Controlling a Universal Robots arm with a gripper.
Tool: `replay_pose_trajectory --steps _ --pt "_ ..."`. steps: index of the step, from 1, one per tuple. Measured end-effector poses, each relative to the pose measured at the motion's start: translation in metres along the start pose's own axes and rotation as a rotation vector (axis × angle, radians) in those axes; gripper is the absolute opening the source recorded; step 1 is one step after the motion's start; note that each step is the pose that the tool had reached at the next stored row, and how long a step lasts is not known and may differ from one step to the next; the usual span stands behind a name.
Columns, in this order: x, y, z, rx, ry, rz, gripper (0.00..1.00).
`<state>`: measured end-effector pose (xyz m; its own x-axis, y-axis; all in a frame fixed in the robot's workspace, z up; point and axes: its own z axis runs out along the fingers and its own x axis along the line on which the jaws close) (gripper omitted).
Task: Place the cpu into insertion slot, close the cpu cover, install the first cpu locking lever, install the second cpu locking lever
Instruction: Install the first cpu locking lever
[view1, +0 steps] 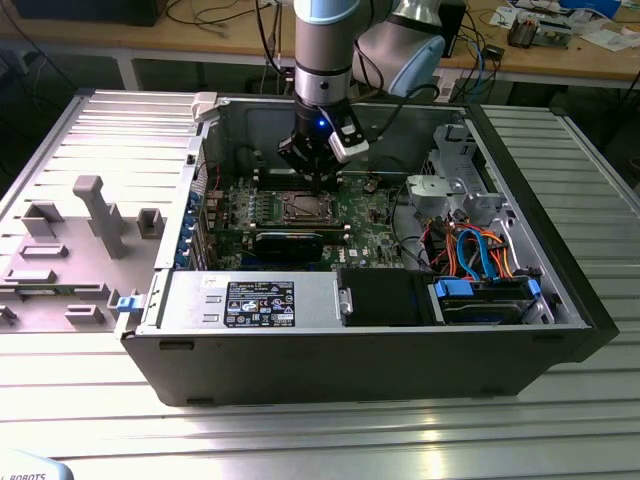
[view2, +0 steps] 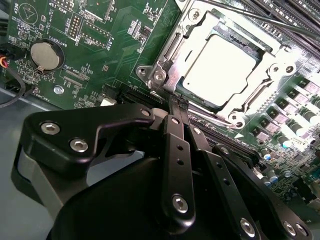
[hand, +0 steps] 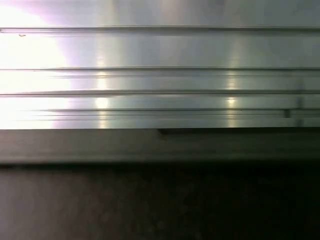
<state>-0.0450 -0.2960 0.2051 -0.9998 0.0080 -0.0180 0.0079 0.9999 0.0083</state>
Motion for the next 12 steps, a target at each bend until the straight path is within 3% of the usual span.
replay_pose_trajectory --steps 9,12 --pt "-0.0001 0.0001 -0.0009 0.0008 -0.0004 0.000 0.11" --pt "-0.0012 0.0000 -0.0008 0.0053 0.0000 0.000 0.11"
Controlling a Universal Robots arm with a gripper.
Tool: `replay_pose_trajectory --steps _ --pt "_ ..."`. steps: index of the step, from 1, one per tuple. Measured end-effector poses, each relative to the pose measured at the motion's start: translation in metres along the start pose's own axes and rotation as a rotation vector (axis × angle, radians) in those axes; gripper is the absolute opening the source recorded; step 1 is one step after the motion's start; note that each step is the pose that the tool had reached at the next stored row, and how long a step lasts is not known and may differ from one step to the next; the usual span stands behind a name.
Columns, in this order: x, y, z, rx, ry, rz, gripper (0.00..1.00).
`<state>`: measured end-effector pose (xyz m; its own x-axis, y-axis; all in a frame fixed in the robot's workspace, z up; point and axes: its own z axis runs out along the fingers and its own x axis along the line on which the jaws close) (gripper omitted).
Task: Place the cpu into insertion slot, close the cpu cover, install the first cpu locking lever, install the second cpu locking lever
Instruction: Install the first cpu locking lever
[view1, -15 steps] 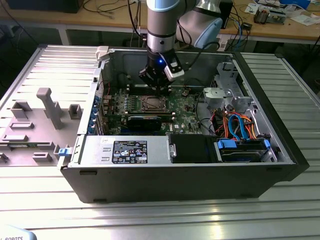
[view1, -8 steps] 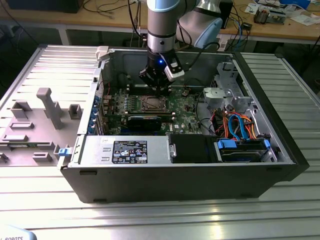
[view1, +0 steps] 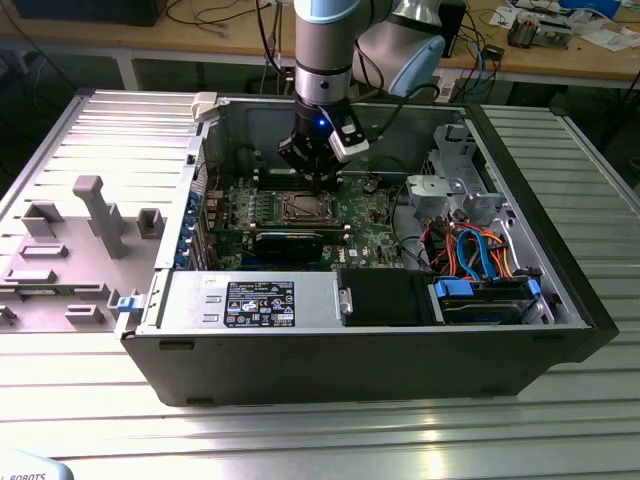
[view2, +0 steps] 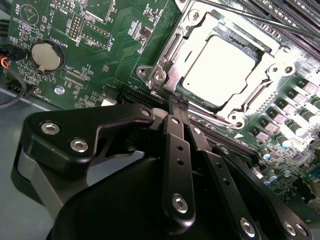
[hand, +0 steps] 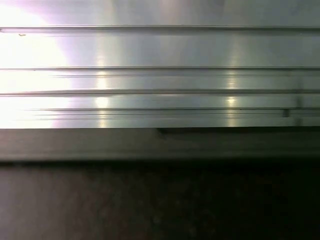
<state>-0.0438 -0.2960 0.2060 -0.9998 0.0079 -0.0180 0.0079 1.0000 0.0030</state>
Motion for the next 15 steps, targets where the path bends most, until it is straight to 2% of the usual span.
replay_pose_trajectory --steps 3,9,12,15 --pt "-0.0016 0.0001 0.0005 0.0058 -0.0003 0.000 0.11" --pt "-0.0018 0.0001 0.0010 0.0086 -0.0003 0.000 0.11" --pt "-0.0018 0.0000 0.0021 0.0136 -0.0003 0.000 0.11" --pt "-0.0018 0.0000 0.0039 0.0146 0.0000 0.000 0.11"
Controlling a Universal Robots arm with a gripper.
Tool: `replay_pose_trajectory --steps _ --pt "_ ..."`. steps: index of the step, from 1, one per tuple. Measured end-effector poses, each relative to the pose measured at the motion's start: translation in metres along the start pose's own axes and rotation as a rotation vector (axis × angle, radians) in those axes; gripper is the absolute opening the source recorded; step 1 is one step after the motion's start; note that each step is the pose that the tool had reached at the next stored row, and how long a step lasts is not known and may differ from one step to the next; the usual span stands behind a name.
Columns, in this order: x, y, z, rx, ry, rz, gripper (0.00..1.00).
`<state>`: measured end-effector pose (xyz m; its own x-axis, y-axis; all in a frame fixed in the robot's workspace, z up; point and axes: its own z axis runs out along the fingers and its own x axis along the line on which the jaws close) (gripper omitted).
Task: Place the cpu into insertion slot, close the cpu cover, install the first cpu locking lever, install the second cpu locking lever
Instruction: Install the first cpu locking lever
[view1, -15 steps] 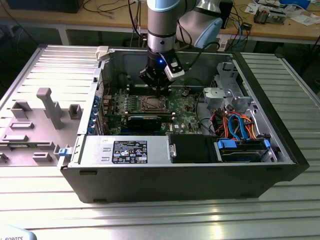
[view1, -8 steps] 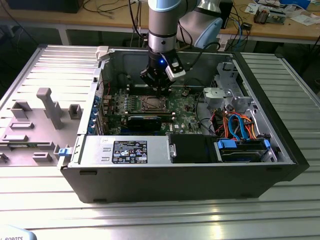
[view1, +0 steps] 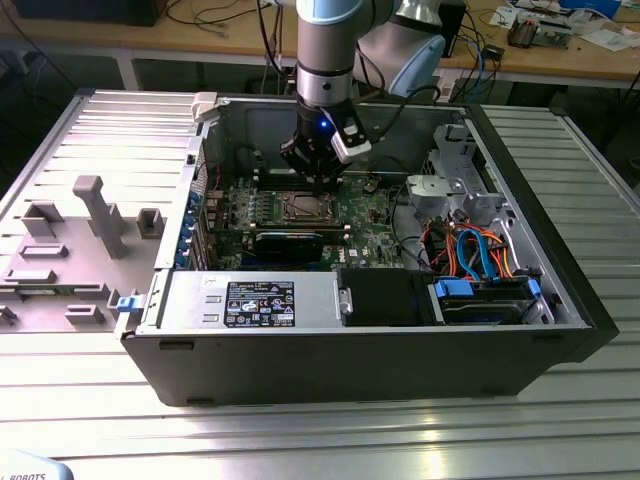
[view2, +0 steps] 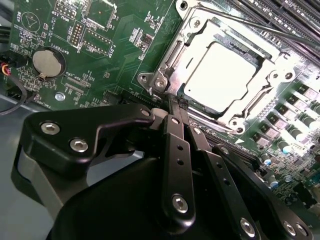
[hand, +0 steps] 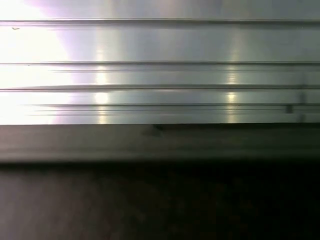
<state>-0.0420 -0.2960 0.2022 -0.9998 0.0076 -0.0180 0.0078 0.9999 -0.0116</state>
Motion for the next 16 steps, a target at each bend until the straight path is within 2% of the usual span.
replay_pose_trajectory --steps 2,5,6,11,16 --pt "0.0000 -0.0001 0.0010 -0.0029 -0.0002 0.000 0.11" --pt "0.0000 0.0000 0.0012 -0.0224 -0.0003 0.000 0.11" --pt "0.0000 0.0001 0.0011 -0.0251 -0.0002 0.001 0.11" --pt "-0.0002 0.0001 -0.0028 -0.0256 -0.0004 0.000 0.11" --pt "-0.0002 -0.0007 -0.0030 -0.0254 -0.0002 0.000 0.11"
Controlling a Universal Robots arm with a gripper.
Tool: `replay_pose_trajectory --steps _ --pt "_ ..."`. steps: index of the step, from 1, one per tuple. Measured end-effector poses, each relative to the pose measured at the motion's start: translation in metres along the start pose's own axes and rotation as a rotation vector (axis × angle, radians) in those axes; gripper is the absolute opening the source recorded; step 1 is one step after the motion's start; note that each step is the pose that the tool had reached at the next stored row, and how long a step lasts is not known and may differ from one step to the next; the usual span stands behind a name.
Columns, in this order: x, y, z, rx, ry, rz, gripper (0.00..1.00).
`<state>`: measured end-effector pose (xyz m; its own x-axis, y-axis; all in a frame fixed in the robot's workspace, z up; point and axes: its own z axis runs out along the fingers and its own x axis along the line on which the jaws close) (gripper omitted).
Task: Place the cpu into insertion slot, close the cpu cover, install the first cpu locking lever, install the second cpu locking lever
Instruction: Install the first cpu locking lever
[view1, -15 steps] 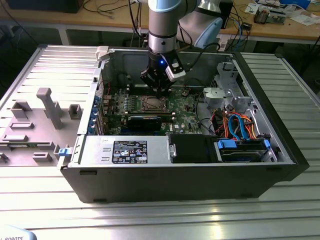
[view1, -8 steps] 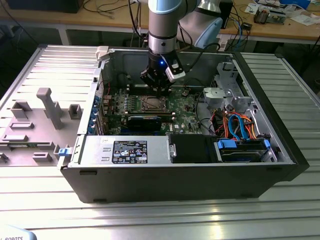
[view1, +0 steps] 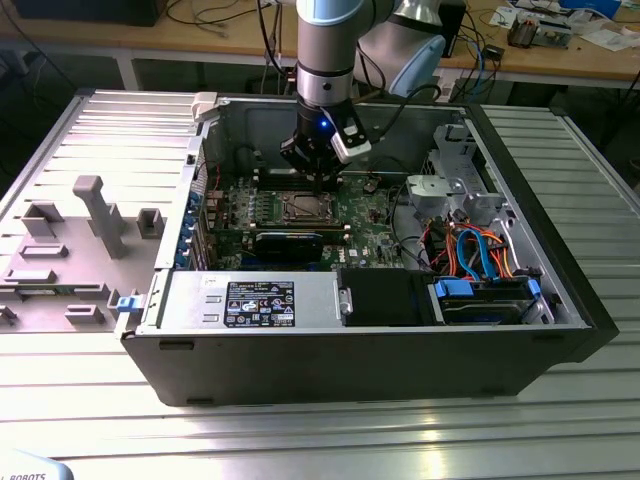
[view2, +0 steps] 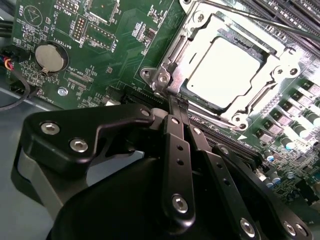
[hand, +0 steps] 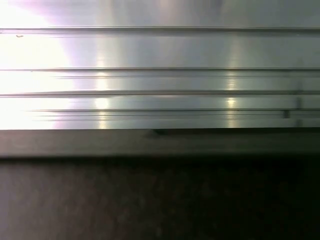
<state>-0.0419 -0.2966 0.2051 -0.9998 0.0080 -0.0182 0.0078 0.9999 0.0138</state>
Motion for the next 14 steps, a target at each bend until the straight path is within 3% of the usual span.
replay_pose_trajectory --steps 13,14 --pt "-0.0004 -0.0002 0.0000 -0.0001 -0.0001 0.000 0.11" --pt "-0.0004 -0.0004 -0.0025 0.0060 -0.0001 0.000 0.11"
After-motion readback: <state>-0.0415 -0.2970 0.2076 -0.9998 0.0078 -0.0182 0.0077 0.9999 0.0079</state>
